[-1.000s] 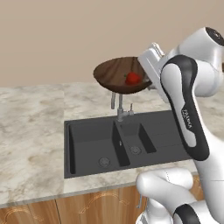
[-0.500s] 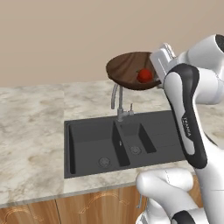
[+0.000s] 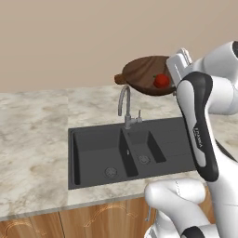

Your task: Pick the bell pepper from the sink and place it in the bowl. Then pick the bowl and place it in the microwave. Then close the microwave door and press the start button.

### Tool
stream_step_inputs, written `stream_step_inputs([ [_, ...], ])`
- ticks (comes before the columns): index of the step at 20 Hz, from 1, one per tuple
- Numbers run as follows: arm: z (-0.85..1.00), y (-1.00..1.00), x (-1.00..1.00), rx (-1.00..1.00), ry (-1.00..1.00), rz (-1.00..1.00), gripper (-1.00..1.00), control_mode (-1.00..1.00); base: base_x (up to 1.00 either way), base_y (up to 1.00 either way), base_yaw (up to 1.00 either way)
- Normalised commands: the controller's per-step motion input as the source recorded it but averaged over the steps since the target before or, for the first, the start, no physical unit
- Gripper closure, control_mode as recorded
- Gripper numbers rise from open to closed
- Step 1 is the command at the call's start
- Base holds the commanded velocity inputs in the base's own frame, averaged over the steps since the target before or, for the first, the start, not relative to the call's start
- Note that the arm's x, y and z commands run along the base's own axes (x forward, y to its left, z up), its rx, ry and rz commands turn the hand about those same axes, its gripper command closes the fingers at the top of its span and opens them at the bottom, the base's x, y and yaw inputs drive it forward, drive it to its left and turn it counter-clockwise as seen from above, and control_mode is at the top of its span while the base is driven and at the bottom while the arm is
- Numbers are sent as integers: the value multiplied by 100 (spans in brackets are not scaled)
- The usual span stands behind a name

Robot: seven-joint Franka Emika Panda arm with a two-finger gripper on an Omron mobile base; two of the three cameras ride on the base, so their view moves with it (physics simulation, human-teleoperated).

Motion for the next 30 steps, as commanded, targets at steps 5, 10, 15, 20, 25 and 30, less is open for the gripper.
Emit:
stream_step_inputs([
  [5, 0, 0, 0, 0, 0, 0, 100, 100, -7, 0, 0],
  [10, 0, 0, 0, 0, 0, 0, 100, 100, -54, -2, 23],
  [15, 0, 0, 0, 0, 0, 0, 100, 100, -39, -5, 63],
  [20, 0, 0, 0, 0, 0, 0, 100, 100, -20, 2, 72],
  [25, 0, 0, 0, 0, 0, 0, 100, 100, -28, 14, 72],
  [30, 0, 0, 0, 0, 0, 0, 100, 100, -11, 24, 68],
])
